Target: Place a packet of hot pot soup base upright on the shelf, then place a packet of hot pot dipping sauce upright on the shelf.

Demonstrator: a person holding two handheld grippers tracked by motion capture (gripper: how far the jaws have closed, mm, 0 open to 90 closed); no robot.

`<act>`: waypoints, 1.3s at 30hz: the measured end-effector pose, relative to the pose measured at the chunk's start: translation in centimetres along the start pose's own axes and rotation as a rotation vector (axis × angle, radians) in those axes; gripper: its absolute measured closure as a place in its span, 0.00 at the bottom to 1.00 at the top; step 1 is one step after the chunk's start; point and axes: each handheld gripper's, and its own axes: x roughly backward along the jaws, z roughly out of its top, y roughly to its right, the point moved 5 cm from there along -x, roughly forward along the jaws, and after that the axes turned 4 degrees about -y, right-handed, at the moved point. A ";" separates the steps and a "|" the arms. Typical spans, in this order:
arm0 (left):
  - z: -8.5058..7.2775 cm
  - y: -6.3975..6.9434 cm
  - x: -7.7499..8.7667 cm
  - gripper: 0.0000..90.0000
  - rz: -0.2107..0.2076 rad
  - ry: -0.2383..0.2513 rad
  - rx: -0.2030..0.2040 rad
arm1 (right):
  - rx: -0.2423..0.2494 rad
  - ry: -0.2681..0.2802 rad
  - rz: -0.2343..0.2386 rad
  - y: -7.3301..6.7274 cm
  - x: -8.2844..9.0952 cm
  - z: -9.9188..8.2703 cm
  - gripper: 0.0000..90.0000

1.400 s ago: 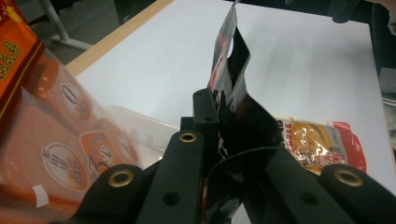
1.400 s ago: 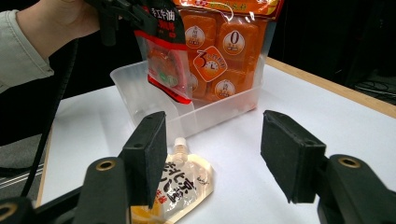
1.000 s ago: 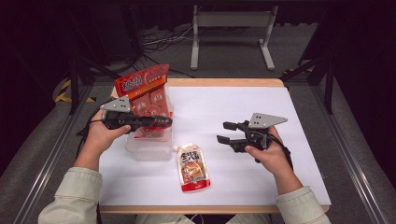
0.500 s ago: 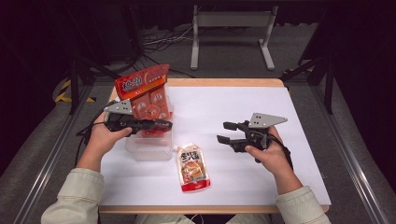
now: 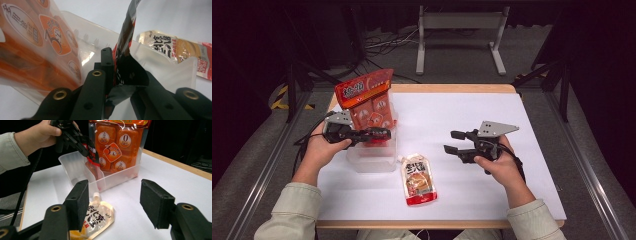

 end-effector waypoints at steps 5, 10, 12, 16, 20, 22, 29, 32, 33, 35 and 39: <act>0.1 0.2 0.2 0.88 0.008 0.009 -0.002 | -0.001 0.001 0.002 0.0 -0.1 0.0 0.46; 0.5 0.5 0.7 0.68 0.019 0.052 0.011 | 0.000 0.002 0.001 0.0 0.0 0.0 0.46; 1.0 0.6 0.9 0.47 0.033 0.092 0.019 | -0.001 0.004 0.003 0.0 0.0 0.0 0.46; 1.9 1.4 1.7 0.27 0.051 0.173 0.004 | -0.001 0.005 0.004 0.1 0.0 0.0 0.46; 2.6 2.6 2.3 0.19 0.048 0.209 -0.019 | 0.001 0.009 0.005 0.0 -0.1 0.2 0.46; 2.8 3.3 2.5 0.16 0.061 0.209 -0.030 | 0.000 0.013 0.006 0.0 -0.2 0.3 0.46; 3.0 6.2 3.2 0.09 0.105 0.293 -0.006 | 0.012 0.002 -0.003 -0.1 -0.2 0.2 0.46; 2.7 7.4 3.3 0.08 0.104 0.310 0.010 | 0.011 0.009 -0.009 0.0 -0.1 0.3 0.46; 2.6 7.9 3.4 0.08 0.109 0.319 0.013 | 0.011 0.009 -0.010 0.0 -0.1 0.3 0.46; 2.4 8.4 3.5 0.10 0.113 0.322 0.006 | 0.012 0.005 -0.013 0.0 -0.1 0.2 0.46; 2.0 9.0 3.3 0.10 0.106 0.305 0.008 | 0.011 0.002 -0.016 -0.1 -0.1 0.1 0.45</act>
